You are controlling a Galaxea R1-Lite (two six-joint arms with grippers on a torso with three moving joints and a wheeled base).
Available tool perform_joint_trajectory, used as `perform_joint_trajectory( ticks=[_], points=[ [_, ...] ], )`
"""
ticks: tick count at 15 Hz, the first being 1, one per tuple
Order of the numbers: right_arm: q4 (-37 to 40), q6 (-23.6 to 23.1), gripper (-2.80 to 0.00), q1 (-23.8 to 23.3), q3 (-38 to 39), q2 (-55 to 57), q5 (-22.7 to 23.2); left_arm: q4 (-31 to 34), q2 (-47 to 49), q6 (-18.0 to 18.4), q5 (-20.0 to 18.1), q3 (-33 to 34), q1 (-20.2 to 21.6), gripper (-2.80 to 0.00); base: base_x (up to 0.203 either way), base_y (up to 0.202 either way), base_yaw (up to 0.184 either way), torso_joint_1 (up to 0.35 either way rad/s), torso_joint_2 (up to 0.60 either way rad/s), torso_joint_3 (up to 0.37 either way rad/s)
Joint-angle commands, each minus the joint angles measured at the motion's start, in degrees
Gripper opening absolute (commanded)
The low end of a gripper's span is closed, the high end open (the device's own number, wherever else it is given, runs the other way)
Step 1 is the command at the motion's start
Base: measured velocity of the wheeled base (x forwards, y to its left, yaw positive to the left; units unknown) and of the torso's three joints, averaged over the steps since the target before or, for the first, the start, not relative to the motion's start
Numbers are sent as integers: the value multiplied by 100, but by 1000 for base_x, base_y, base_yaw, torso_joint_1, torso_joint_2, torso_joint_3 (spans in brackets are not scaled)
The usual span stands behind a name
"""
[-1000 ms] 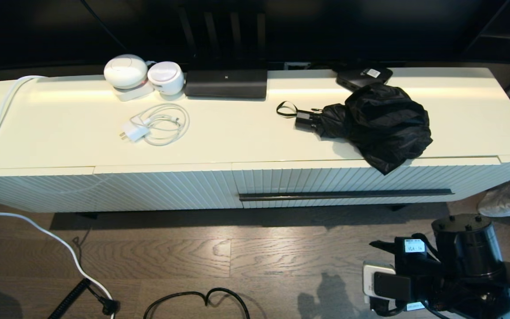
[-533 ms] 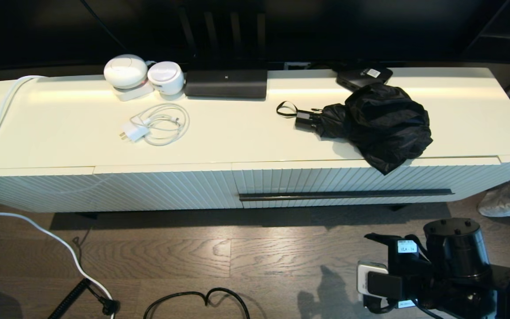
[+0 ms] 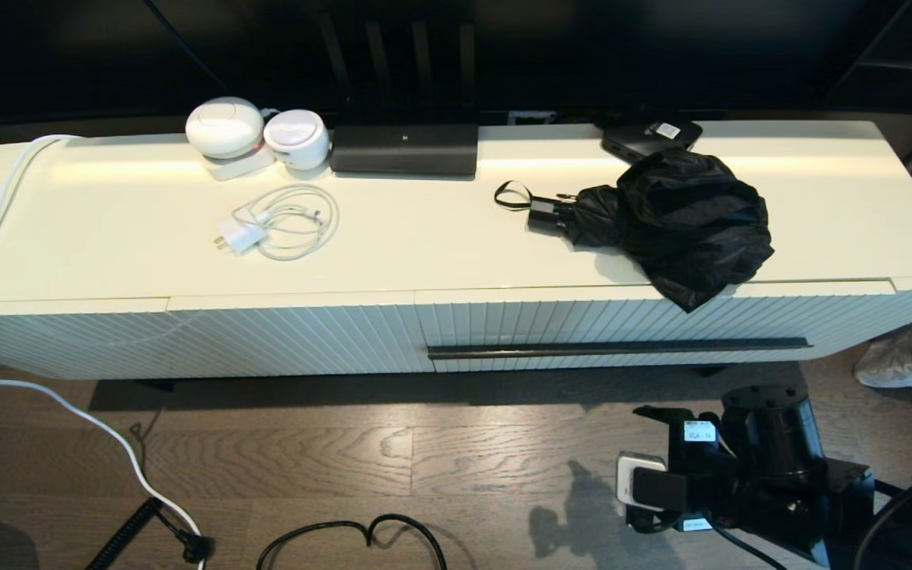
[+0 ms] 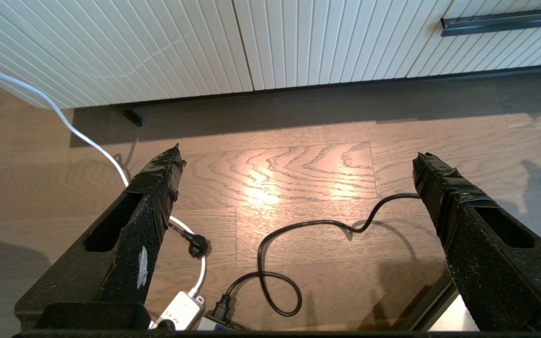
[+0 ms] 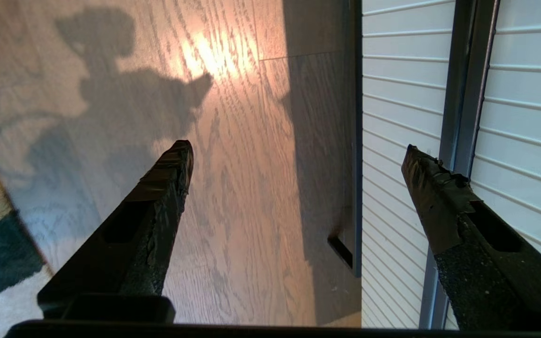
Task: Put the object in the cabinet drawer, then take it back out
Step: Open the drawer
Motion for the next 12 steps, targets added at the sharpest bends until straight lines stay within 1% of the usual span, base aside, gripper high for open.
perform_joint_trajectory(
  ticks=[1, 4, 6, 9, 12],
  points=[
    [-66, -40, 0, -79, -174, 224, 47, 4, 7, 1, 0, 0, 0, 0, 0, 0, 0, 0, 0, 0],
    [-122, -40, 0, -200, -333, 272, 99, 4, 7, 1, 0, 0, 0, 0, 0, 0, 0, 0, 0, 0],
    [-129, -56, 0, -309, -372, 288, 255, 3, 7, 1, 0, 0, 0, 0, 0, 0, 0, 0, 0, 0],
    [-144, -49, 0, -416, -500, 366, 304, 2, 7, 1, 0, 0, 0, 0, 0, 0, 0, 0, 0, 0],
    [-263, -49, 0, -458, -696, 520, 522, -1, 7, 1, 0, 0, 0, 0, 0, 0, 0, 0, 0, 0]
  ],
)
